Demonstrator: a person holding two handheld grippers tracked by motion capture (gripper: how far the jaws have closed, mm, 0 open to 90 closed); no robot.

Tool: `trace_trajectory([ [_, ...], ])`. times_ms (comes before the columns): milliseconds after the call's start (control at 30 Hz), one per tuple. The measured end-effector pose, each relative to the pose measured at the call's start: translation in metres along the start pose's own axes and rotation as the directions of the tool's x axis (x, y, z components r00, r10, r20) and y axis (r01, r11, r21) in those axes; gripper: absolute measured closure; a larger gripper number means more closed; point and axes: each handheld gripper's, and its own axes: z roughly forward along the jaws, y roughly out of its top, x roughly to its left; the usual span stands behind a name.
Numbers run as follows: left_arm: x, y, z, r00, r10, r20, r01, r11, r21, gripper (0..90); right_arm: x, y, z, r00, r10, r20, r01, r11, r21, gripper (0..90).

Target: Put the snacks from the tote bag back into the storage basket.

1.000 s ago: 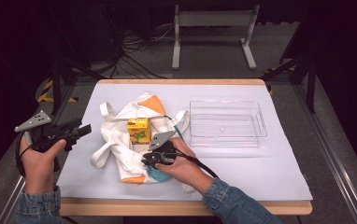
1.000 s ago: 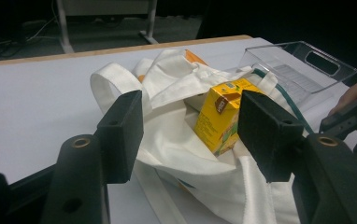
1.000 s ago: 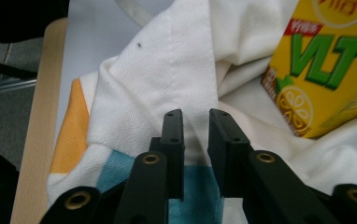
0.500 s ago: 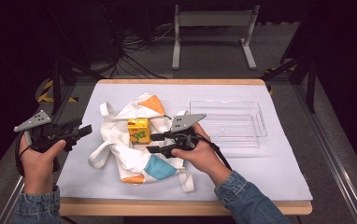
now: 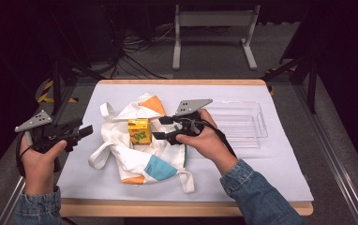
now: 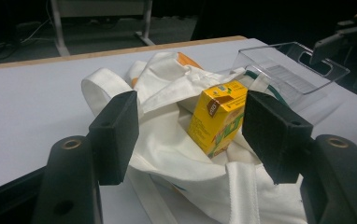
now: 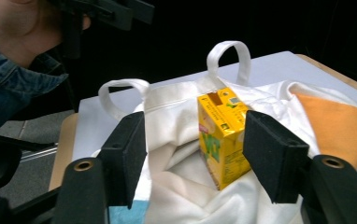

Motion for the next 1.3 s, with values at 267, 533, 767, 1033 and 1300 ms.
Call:
trace_trajectory([
  [267,0.000,-0.001,-0.002,0.9999,0.004,-0.012,-0.004,1.0000,-0.002,37.0,-0.017,0.013,0.008,0.9983,0.040,0.043,-0.041,0.999,0.029,33.7],
  [533,0.000,-0.004,-0.010,0.9997,-0.001,-0.025,0.000,1.0000,-0.009,36.7,-0.030,0.016,0.025,0.9967,0.016,0.080,-0.020,0.998,0.053,31.3],
  [767,-0.002,-0.007,-0.014,0.9993,-0.005,-0.036,0.005,1.0000,-0.007,36.5,-0.034,0.018,0.040,0.9970,0.006,0.077,-0.013,0.996,0.088,28.3],
  [1033,-0.002,-0.009,-0.015,0.9990,-0.007,-0.044,0.007,1.0000,-0.004,36.2,-0.041,0.015,0.066,0.9980,-0.011,0.062,0.000,0.986,0.169,24.7],
  [1300,-0.001,-0.010,-0.013,0.9992,-0.008,-0.040,0.008,1.0000,-0.003,35.8,-0.040,0.009,0.086,0.9992,-0.009,0.039,0.002,0.985,0.171,23.9],
])
